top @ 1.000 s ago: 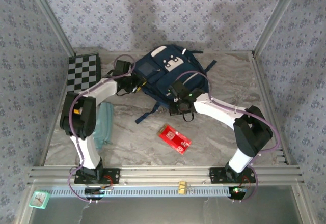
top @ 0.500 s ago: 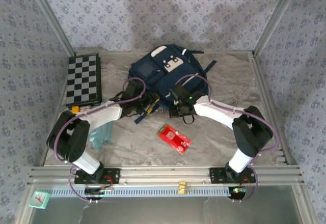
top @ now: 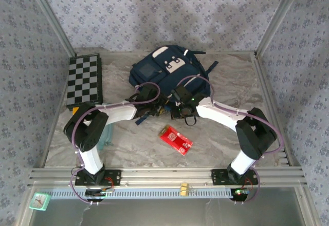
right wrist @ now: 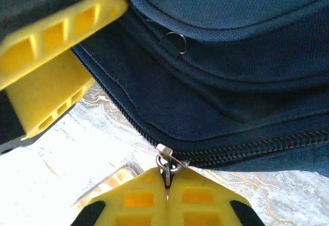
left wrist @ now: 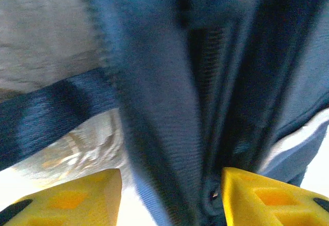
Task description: Pack the student bag
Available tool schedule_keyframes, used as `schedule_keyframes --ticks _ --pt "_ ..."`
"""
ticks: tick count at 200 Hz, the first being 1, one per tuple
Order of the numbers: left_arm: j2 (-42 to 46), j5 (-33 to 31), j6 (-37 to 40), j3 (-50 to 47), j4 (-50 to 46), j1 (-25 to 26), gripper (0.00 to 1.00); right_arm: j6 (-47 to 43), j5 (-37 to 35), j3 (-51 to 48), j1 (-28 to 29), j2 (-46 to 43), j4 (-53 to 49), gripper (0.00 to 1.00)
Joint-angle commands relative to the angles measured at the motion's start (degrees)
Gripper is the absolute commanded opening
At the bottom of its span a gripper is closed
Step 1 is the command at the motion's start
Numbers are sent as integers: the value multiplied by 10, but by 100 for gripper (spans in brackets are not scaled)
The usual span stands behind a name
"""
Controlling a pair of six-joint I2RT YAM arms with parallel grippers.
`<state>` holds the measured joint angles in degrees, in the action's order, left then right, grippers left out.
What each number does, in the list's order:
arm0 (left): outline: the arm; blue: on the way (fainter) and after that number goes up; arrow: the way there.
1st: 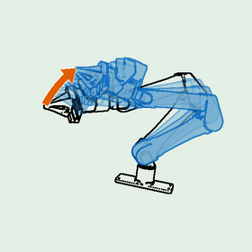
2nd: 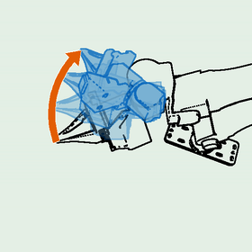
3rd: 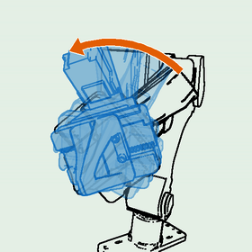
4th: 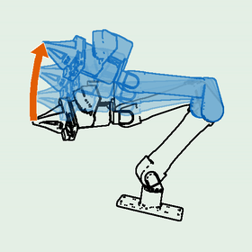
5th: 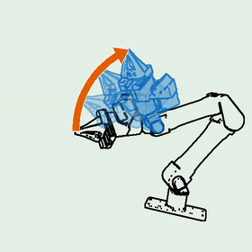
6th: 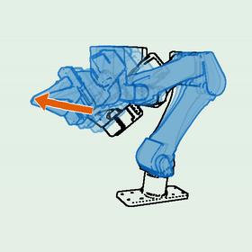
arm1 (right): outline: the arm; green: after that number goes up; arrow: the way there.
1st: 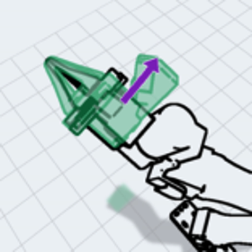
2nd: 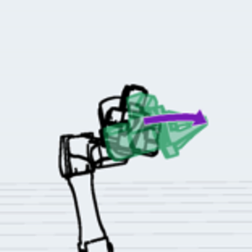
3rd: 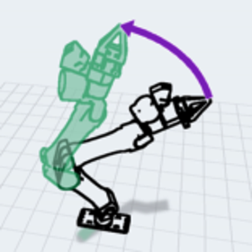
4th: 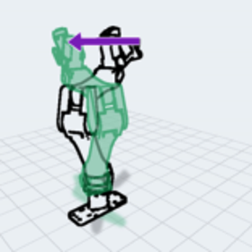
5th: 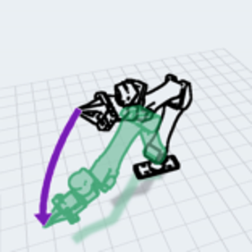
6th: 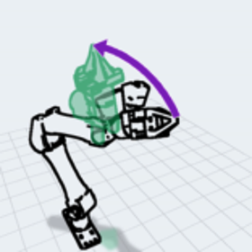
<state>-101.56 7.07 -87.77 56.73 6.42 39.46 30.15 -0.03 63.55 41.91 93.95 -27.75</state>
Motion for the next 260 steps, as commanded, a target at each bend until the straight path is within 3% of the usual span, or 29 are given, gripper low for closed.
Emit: schedule_keyframes --ticks 1,61,84,129,156,206,239,260 --pt "-13 -37 15 49 3 13 46 -2 0 -6 6 -15 -16 0" --pt "-16 -43 32 47 -11 3 7 1 -29 5 1 -20 -62 0" --pt "-6 -45 44 43 -19 -4 0 3 -38 5 0 -30 -99 0" --pt "35 -21 142 47 -72 -47 0 -12 -57 -28 -32 -68 -158 0" --pt "41 21 204 56 -109 -90 0 -47 -26 -56 -76 -90 -135 0" --pt "47 37 211 59 -98 -106 0 -124 57 -18 -79 -16 -40 0" --pt "47 41 212 63 -102 -106 0 -155 74 -6 -75 16 -11 0" --pt "45 42 211 66 -103 -105 0 -156 61 -11 -76 20 -5 7"
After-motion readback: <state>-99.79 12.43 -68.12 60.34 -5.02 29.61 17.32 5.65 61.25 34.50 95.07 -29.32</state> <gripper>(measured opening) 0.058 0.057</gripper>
